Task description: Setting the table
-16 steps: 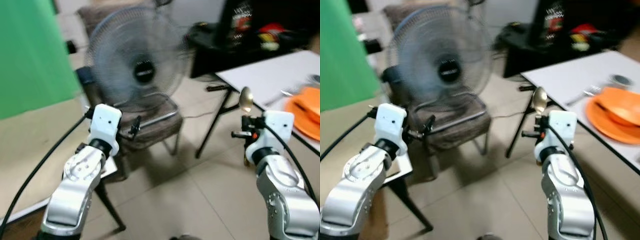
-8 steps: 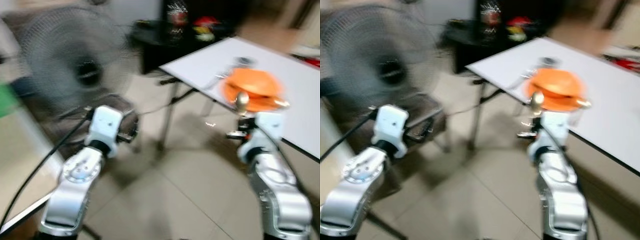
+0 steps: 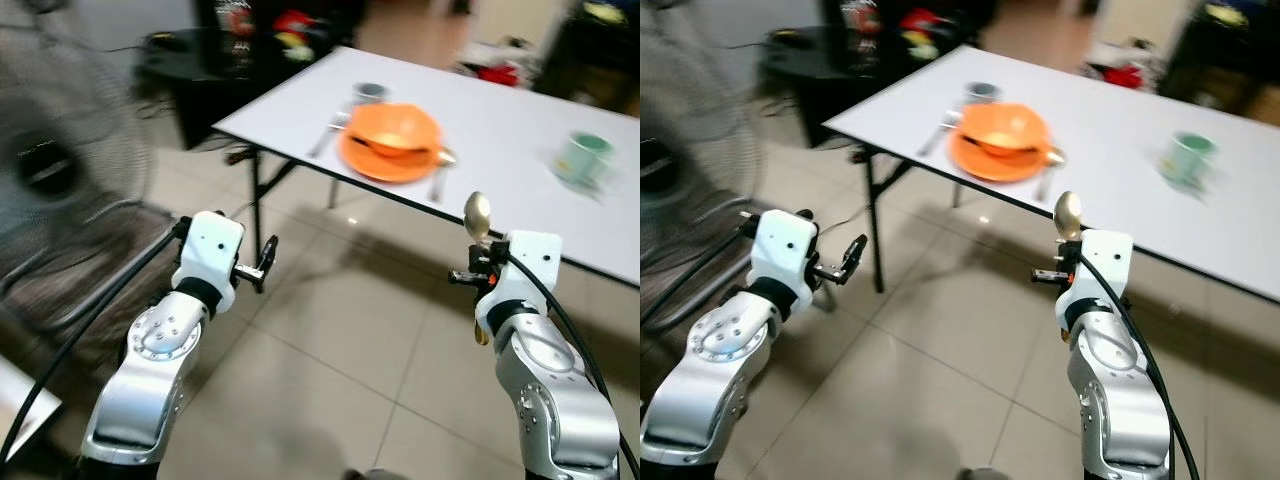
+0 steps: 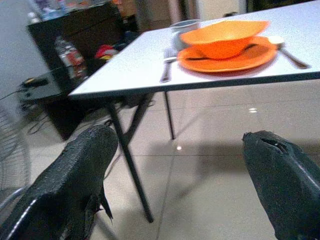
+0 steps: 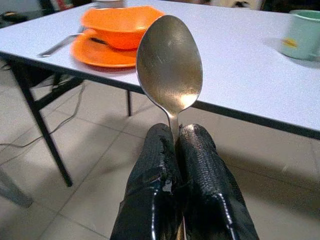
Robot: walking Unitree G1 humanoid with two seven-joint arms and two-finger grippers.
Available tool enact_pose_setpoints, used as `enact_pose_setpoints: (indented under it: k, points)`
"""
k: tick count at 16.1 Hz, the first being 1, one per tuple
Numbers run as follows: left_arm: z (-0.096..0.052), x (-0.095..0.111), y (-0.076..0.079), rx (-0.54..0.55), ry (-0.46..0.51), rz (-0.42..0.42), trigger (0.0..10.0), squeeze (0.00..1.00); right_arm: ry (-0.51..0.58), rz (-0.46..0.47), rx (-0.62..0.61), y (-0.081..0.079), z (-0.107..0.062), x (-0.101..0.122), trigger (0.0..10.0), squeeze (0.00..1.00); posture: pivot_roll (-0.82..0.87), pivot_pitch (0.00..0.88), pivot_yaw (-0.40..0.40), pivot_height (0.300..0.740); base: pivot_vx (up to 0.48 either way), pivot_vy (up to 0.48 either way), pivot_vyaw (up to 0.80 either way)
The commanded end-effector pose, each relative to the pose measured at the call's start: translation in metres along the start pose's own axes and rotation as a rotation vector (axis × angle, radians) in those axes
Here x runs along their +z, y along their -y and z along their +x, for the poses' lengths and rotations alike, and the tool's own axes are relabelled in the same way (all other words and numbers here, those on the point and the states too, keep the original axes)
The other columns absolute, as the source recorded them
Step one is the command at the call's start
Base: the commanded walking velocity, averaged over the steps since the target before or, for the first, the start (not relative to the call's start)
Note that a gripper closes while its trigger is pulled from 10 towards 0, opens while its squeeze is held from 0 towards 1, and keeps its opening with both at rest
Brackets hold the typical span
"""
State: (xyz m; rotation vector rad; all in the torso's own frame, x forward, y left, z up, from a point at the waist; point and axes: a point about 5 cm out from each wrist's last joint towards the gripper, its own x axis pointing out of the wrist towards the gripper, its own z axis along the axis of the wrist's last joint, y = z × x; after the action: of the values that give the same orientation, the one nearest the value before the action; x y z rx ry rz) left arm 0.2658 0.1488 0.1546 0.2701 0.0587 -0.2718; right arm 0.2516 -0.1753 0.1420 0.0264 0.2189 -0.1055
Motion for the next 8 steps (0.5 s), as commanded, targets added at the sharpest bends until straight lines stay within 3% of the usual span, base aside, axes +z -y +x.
enact_pose_setpoints:
  k: [1,8]
  points:
    - [0.0036,0.0050,0.0065,-0.039,0.019,0.007,10.0,0.02,0.029,-0.010,-0.031,0.0079,-0.0006,0.0066,10.0,0.00,0.08,0.000,-0.007,0.740,0.000,0.000,-0.78]
    - [0.0018,0.0080,0.0034,-0.027,0.051,-0.056,10.0,0.04,0.021,-0.042,0.019,0.0001,-0.0009,0.0049,10.0,0.00,0.10,0.000,-0.033,0.740,0.000,0.000,-0.76]
